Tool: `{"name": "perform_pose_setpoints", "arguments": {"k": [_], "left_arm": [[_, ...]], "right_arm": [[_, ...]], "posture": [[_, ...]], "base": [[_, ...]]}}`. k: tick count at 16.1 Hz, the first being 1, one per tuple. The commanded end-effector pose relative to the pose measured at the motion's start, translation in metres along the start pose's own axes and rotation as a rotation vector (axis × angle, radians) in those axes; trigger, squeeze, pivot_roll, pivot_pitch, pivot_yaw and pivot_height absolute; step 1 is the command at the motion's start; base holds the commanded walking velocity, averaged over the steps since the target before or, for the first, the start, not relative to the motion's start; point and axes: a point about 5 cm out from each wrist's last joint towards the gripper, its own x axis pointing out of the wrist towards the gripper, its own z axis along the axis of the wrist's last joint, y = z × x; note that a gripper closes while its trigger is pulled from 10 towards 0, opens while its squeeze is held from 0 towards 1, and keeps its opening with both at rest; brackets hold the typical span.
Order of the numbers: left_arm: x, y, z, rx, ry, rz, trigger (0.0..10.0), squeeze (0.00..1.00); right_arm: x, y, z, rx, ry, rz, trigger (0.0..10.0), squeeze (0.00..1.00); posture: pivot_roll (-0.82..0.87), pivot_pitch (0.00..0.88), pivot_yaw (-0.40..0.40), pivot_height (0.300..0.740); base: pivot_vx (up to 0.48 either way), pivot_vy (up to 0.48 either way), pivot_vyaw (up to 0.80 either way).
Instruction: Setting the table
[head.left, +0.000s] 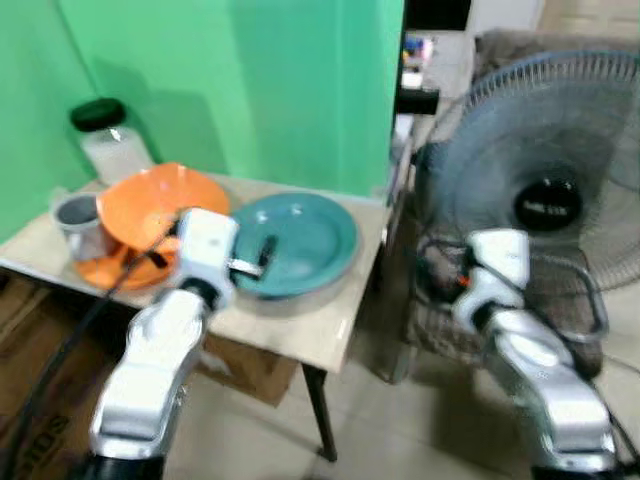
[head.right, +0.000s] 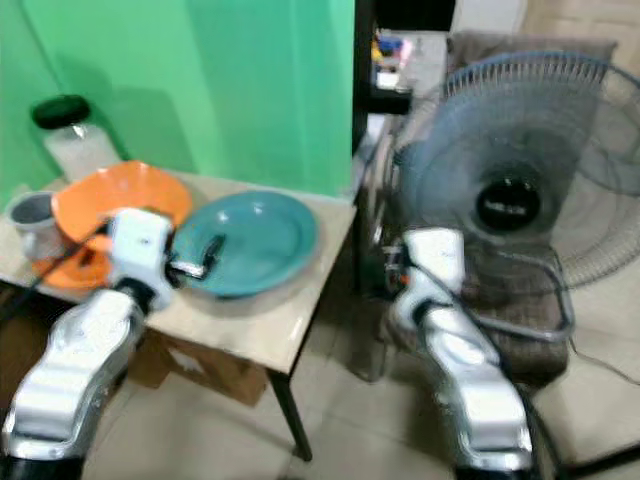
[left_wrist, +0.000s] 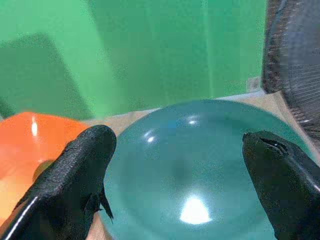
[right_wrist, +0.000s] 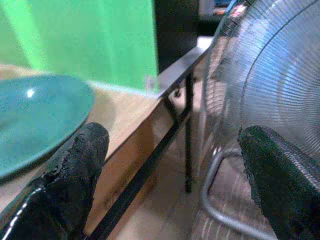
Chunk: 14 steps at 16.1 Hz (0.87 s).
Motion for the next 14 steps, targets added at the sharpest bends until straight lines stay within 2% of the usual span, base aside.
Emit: {"name": "perform_pose_setpoints", "arguments": {"k": [1, 7, 9, 10, 12, 14], "left_arm": [[-0.001, 0.007, 0.001, 0.013, -0.004, 0.009, 10.0, 1.0], [-0.001, -0.002, -0.002, 0.035, 0.009, -0.079, 10.0, 1.0], [-0.004, -0.006, -0.004, 0.026, 0.005, -0.137, 10.0, 1.0], [-0.006, -0.009, -0.007, 0.051, 0.028, -0.174, 10.0, 0.93], [-0.008, -0.011, -0.015, 0.066, 0.072, -0.222, 10.0, 0.58], [-0.012, -0.017, -0.023, 0.079, 0.1, -0.332, 10.0, 0.15]], "right_arm": [[0.002, 0.009, 0.003, 0.007, -0.014, 0.028, 10.0, 1.0], [0.004, 0.006, 0.006, 0.008, -0.022, 0.02, 10.0, 1.0], [0.004, 0.006, 0.006, 0.005, -0.021, 0.026, 10.0, 1.0], [0.006, 0.006, 0.006, 0.001, -0.02, 0.031, 10.0, 1.0], [0.01, 0.005, 0.009, -0.007, -0.03, 0.036, 10.0, 1.0], [0.015, 0.005, 0.017, -0.003, -0.055, 0.039, 10.0, 1.0]], "posture": [[0.09, 0.0, 0.076, 0.74], [0.08, 0.0, 0.075, 0.74], [0.08, 0.0, 0.072, 0.74], [0.08, 0.0, 0.072, 0.74], [0.08, 0.0, 0.074, 0.74], [0.08, 0.0, 0.074, 0.74]], "base": [[0.292, 0.0, 0.0], [0.293, 0.0, 0.0], [0.0, 0.0, 0.0], [0.0, 0.0, 0.0], [0.0, 0.0, 0.0], [0.0, 0.0, 0.0]]}}
